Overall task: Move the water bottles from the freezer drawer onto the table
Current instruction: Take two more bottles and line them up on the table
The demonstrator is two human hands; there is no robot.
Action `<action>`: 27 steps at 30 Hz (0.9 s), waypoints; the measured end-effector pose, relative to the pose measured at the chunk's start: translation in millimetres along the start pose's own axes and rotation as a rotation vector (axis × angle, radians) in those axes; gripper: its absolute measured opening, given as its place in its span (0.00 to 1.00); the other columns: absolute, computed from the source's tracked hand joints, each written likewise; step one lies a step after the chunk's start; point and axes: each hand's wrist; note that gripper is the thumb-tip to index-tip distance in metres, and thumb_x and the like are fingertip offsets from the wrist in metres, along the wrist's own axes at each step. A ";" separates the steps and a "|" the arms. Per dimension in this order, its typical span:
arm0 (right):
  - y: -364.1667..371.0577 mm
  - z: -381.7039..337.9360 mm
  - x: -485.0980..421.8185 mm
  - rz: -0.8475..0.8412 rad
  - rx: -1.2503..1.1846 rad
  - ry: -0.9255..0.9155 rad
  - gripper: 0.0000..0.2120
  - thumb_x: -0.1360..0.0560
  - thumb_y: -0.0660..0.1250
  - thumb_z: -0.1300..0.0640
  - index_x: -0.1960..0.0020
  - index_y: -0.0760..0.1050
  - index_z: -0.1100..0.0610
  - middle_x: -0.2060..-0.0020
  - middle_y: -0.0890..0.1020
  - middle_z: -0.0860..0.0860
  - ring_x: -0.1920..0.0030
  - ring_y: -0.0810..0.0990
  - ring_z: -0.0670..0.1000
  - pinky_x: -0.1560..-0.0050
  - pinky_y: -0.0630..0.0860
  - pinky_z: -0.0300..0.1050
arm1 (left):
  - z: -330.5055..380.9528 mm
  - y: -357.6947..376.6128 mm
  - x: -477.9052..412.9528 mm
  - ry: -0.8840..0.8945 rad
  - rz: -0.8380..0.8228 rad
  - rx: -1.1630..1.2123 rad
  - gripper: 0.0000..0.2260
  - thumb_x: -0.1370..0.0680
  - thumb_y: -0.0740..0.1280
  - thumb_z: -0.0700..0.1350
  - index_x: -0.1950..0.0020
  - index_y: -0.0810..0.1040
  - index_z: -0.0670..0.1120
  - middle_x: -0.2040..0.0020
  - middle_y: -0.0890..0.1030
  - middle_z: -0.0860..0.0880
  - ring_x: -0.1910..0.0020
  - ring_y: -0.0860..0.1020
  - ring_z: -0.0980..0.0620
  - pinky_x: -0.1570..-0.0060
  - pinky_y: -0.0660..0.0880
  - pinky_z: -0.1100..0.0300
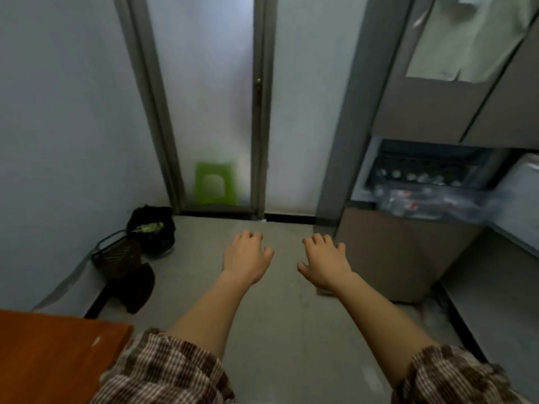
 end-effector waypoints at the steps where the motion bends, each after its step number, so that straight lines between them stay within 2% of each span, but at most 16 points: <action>1: -4.8 24.8 -3.7 0.011 0.002 0.034 0.21 0.23 0.59 0.47 0.34 0.64 0.57 0.37 0.70 0.56 0.36 0.66 0.59 0.36 0.63 0.61 | 22.8 6.1 -14.1 0.045 0.001 -0.009 0.19 0.22 0.59 0.52 0.35 0.74 0.45 0.37 0.75 0.44 0.38 0.72 0.43 0.42 0.70 0.51; 7: -31.8 171.5 -45.5 0.071 0.014 0.194 0.22 0.23 0.59 0.49 0.33 0.63 0.58 0.36 0.69 0.57 0.34 0.65 0.59 0.36 0.63 0.61 | 149.5 45.0 -113.4 0.262 0.036 -0.073 0.17 0.22 0.58 0.52 0.38 0.75 0.45 0.40 0.76 0.44 0.40 0.72 0.44 0.45 0.71 0.51; 12: -46.2 286.1 -99.0 0.132 -0.064 0.329 0.23 0.23 0.60 0.48 0.32 0.63 0.57 0.33 0.68 0.56 0.31 0.63 0.58 0.33 0.62 0.61 | 255.0 84.6 -206.5 0.368 0.057 -0.005 0.17 0.21 0.58 0.51 0.38 0.74 0.45 0.40 0.76 0.45 0.39 0.73 0.44 0.44 0.72 0.51; 17: -54.4 394.2 -142.1 0.177 -0.089 0.400 0.22 0.23 0.58 0.48 0.32 0.64 0.55 0.34 0.69 0.55 0.33 0.65 0.57 0.34 0.62 0.60 | 350.8 120.9 -280.0 0.430 0.055 0.084 0.17 0.22 0.59 0.51 0.36 0.74 0.45 0.38 0.76 0.45 0.39 0.73 0.44 0.44 0.73 0.51; 23: -52.0 513.6 -181.1 0.195 -0.135 0.456 0.23 0.23 0.60 0.48 0.31 0.64 0.56 0.33 0.69 0.55 0.32 0.64 0.58 0.35 0.62 0.59 | 432.8 172.4 -334.9 0.482 0.025 0.166 0.16 0.22 0.61 0.50 0.37 0.75 0.46 0.38 0.77 0.46 0.39 0.73 0.45 0.45 0.73 0.51; 27: -47.2 594.4 -215.0 0.212 -0.154 0.440 0.20 0.23 0.60 0.48 0.35 0.67 0.56 0.37 0.72 0.56 0.36 0.67 0.58 0.39 0.64 0.57 | 479.7 208.6 -376.1 0.474 0.003 0.215 0.15 0.22 0.62 0.48 0.37 0.76 0.47 0.40 0.78 0.47 0.40 0.73 0.46 0.47 0.74 0.51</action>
Point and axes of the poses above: each hand's wrist, its own x-axis away from the middle knuckle, its own y-axis out of the palm, z = x × y
